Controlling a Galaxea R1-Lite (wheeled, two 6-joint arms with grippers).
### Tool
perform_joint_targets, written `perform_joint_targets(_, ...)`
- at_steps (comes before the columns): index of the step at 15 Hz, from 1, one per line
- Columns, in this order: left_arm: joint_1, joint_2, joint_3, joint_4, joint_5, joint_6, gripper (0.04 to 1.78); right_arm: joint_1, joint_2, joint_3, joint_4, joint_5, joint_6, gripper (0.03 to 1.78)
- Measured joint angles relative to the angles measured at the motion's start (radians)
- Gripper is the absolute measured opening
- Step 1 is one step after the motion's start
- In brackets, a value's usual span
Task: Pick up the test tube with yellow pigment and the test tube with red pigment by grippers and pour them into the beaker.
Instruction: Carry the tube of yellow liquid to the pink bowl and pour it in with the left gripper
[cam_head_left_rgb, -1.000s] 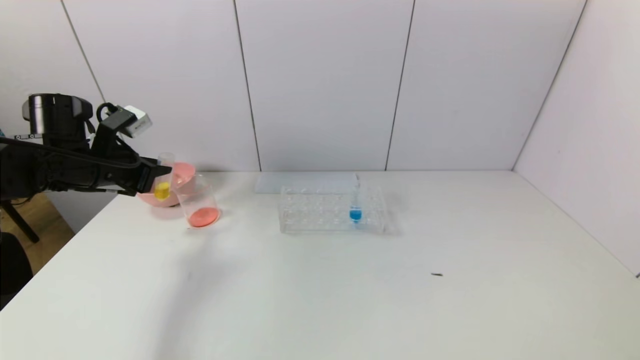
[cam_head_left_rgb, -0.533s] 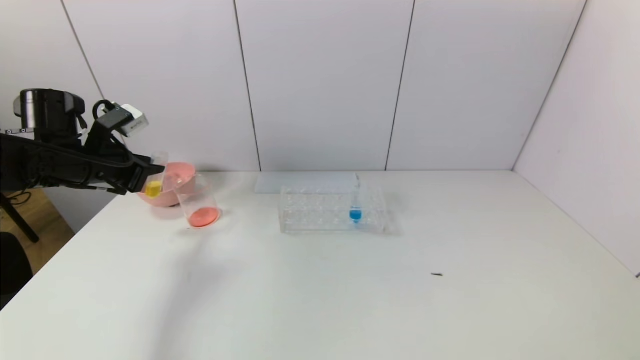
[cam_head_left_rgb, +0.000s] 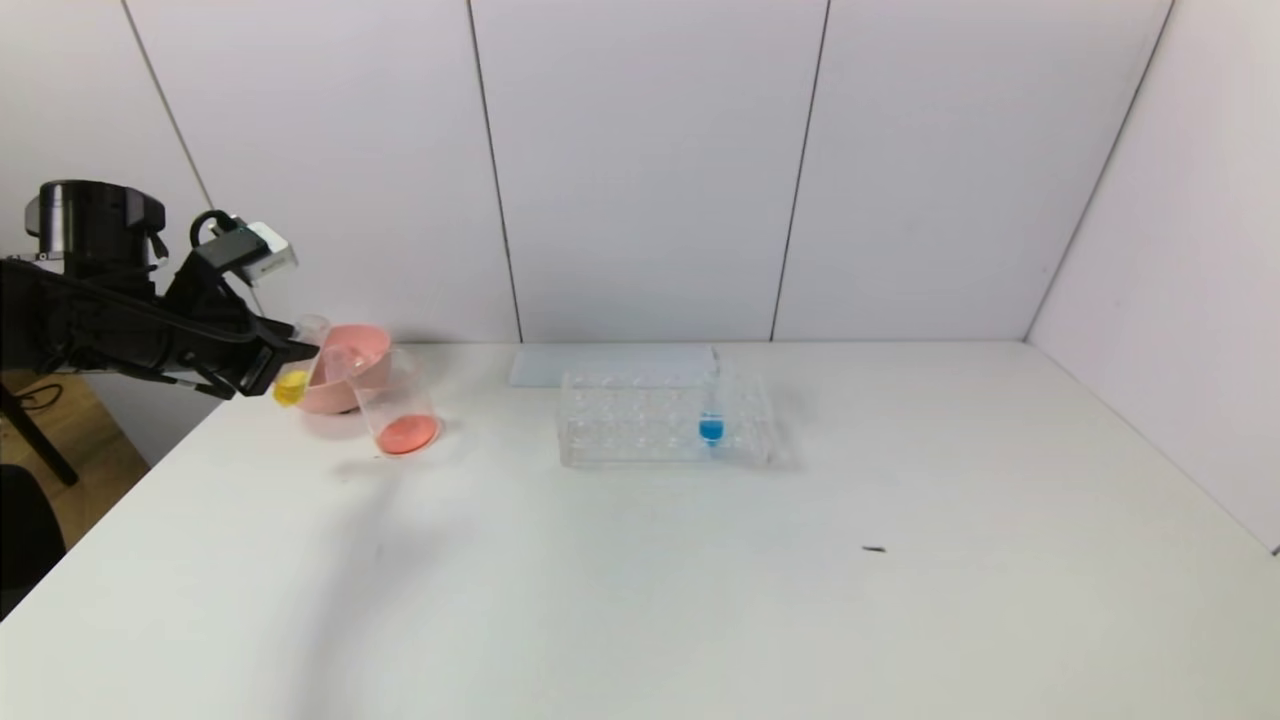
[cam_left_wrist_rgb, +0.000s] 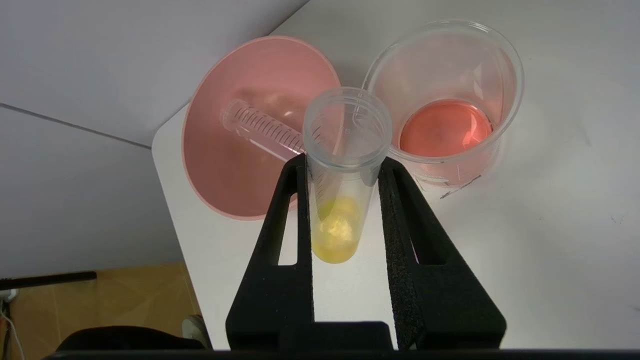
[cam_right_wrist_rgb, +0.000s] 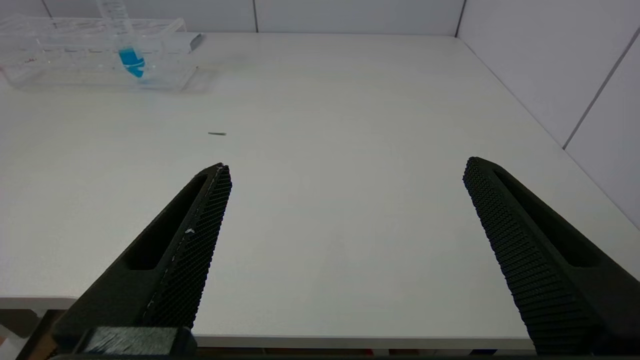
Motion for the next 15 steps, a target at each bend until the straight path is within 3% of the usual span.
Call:
perform_joint_targets(5, -0.002, 0.001, -0.055, 0.119, 0.003, 0.039, 0.44, 0.000, 0.000, 0.000, 0.000, 0.000, 0.000, 1.70)
perform_joint_targets(12, -0.002, 0.033, -0.100, 0.123, 0.011, 0.159, 0.44, 0.000, 0.000, 0.000, 0.000, 0.000, 0.001, 1.70)
perform_joint_targets(15, -0.002, 0.045, -0.141, 0.186, 0.039, 0.196, 0.44, 0.000, 0.000, 0.000, 0.000, 0.000, 0.001, 1.70)
